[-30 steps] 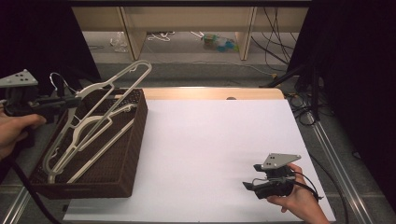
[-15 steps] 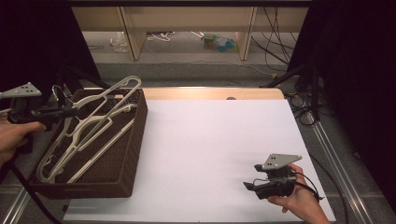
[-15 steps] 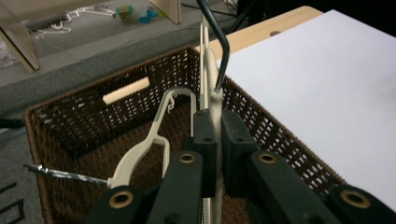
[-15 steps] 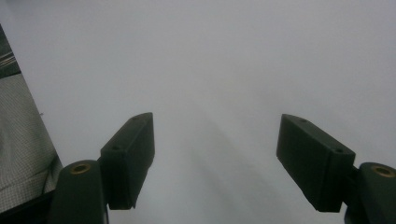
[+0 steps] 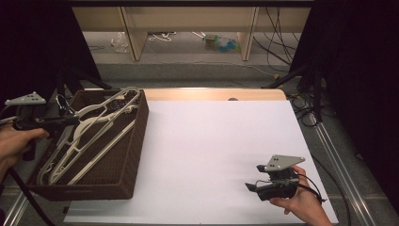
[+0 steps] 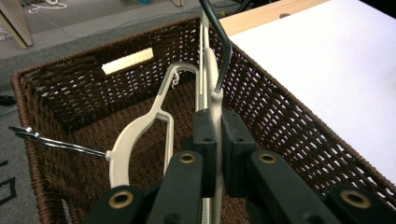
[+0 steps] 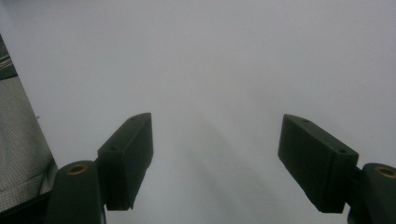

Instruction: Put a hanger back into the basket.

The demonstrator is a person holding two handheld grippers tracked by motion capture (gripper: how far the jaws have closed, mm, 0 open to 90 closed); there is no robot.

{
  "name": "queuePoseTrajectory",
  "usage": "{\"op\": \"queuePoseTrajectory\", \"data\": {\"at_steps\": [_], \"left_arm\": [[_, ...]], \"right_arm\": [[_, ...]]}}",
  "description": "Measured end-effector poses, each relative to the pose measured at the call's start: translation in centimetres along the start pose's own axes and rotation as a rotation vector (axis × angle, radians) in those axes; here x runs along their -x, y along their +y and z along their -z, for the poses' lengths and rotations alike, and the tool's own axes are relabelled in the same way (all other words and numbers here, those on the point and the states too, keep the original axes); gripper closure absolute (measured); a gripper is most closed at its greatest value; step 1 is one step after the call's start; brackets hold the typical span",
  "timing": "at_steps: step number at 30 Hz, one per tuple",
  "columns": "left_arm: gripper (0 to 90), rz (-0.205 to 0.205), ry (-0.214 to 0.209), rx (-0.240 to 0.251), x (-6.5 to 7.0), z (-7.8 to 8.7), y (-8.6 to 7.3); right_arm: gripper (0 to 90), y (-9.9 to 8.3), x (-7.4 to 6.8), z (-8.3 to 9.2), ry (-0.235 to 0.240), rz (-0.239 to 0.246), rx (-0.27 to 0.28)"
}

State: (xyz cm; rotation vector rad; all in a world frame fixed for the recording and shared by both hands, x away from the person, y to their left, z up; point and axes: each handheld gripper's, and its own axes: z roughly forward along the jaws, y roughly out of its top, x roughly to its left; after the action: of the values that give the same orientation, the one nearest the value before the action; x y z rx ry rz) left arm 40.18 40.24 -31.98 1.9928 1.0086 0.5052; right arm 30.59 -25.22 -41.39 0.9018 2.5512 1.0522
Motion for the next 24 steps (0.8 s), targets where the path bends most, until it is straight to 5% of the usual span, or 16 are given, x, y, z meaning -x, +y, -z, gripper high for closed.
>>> {"op": "queuePoseTrajectory", "data": {"at_steps": [1, 6, 7, 13, 14, 17, 20, 24], "left_arm": [[86.0, 0.037, 0.001, 0.013, 0.2, -0.2, -0.1], [86.0, 0.043, -0.008, -0.031, -0.2, -0.9, -0.5], [86.0, 0.079, -0.008, -0.026, -0.1, -1.1, -0.7], [85.8, 0.103, -0.019, -0.072, -0.3, -2.2, -1.5], [85.7, 0.145, -0.024, -0.060, 0.0, -2.5, -1.7], [85.6, 0.125, -0.030, -0.076, -0.2, -3.0, -2.0], [85.5, 0.168, -0.030, -0.074, 0.0, -3.8, -2.5], [85.0, 0.176, -0.034, -0.087, -0.2, -4.5, -2.9]], "right_arm": [[27.5, 0.0, 0.0, 0.0, -0.001, -0.005, 0.000], [27.5, 0.0, 0.0, 0.0, -0.002, 0.004, 0.004], [27.6, 0.0, 0.0, 0.0, -0.003, 0.004, 0.004], [27.6, 0.0, 0.0, 0.0, 0.001, 0.000, 0.000], [27.5, 0.0, 0.0, 0.0, 0.000, 0.002, 0.003], [27.6, 0.0, 0.0, 0.0, -0.002, 0.000, 0.002], [27.6, 0.0, 0.0, 0.0, 0.002, -0.003, 0.001], [27.6, -0.1, 0.1, -0.1, -0.004, -0.002, 0.001]]}}
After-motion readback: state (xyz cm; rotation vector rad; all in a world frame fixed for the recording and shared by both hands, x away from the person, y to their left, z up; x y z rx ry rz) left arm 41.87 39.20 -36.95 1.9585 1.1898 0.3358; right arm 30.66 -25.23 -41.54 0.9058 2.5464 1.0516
